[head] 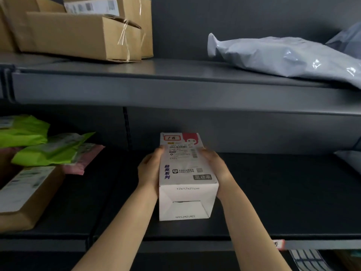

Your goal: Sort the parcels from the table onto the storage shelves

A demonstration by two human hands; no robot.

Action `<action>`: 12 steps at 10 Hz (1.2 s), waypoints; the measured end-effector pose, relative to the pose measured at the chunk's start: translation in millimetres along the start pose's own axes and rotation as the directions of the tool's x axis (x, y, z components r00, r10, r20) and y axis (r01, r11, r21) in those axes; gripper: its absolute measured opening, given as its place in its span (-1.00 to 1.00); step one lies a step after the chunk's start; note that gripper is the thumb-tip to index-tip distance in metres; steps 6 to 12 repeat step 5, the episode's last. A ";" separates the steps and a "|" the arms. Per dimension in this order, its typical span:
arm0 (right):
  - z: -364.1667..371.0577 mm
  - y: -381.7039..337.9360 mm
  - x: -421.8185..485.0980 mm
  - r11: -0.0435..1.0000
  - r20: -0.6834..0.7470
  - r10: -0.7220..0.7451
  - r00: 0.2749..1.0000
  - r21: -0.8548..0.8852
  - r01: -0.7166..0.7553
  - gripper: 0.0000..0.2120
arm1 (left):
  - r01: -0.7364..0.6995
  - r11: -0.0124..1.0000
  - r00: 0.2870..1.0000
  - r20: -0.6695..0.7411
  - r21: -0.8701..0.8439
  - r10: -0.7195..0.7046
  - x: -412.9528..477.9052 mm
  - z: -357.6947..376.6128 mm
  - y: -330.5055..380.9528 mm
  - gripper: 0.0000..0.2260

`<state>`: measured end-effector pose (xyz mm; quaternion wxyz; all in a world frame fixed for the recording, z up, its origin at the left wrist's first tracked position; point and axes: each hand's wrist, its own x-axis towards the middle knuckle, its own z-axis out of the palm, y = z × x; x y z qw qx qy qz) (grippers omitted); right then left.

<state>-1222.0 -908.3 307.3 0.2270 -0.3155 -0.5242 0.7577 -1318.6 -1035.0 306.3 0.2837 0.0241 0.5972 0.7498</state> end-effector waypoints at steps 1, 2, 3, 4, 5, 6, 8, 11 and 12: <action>1.5 -2.9 7.1 0.998 -0.049 0.001 0.999 -0.060 -0.004 -0.60 | 0.007 1.000 1.000 0.009 0.030 -0.007 4.4 3.4 4.6 -0.62; -0.4 -1.3 8.2 0.999 -0.061 0.014 0.998 -0.028 -0.015 -0.50 | -0.003 0.999 1.000 -0.020 0.048 0.003 10.4 1.8 11.0 -0.55; -3.6 -3.0 -2.9 0.999 -0.098 -0.013 0.995 -0.044 0.009 -0.30 | -0.076 0.994 0.994 -0.071 0.082 0.081 6.2 -5.4 21.4 -0.53; -2.3 -10.1 -31.7 0.979 -0.172 -0.192 0.966 -0.098 0.177 -0.41 | -0.220 0.969 0.974 -0.026 0.116 0.224 -11.1 -15.3 31.3 -0.59; 4.5 -15.8 -67.4 0.915 -0.245 -0.392 0.887 -0.203 0.349 -0.69 | -0.313 0.945 0.950 0.050 0.093 0.310 -34.0 -23.5 38.3 -0.66; 4.5 -15.8 -67.4 0.915 -0.245 -0.392 0.887 -0.203 0.349 -0.69 | -0.313 0.945 0.950 0.050 0.093 0.310 -34.0 -23.5 38.3 -0.66; 4.5 -15.8 -67.4 0.915 -0.245 -0.392 0.887 -0.203 0.349 -0.69 | -0.313 0.945 0.950 0.050 0.093 0.310 -34.0 -23.5 38.3 -0.66; 4.5 -15.8 -67.4 0.915 -0.245 -0.392 0.887 -0.203 0.349 -0.69 | -0.313 0.945 0.950 0.050 0.093 0.310 -34.0 -23.5 38.3 -0.66; 4.5 -15.8 -67.4 0.915 -0.245 -0.392 0.887 -0.203 0.349 -0.69 | -0.313 0.945 0.950 0.050 0.093 0.310 -34.0 -23.5 38.3 -0.66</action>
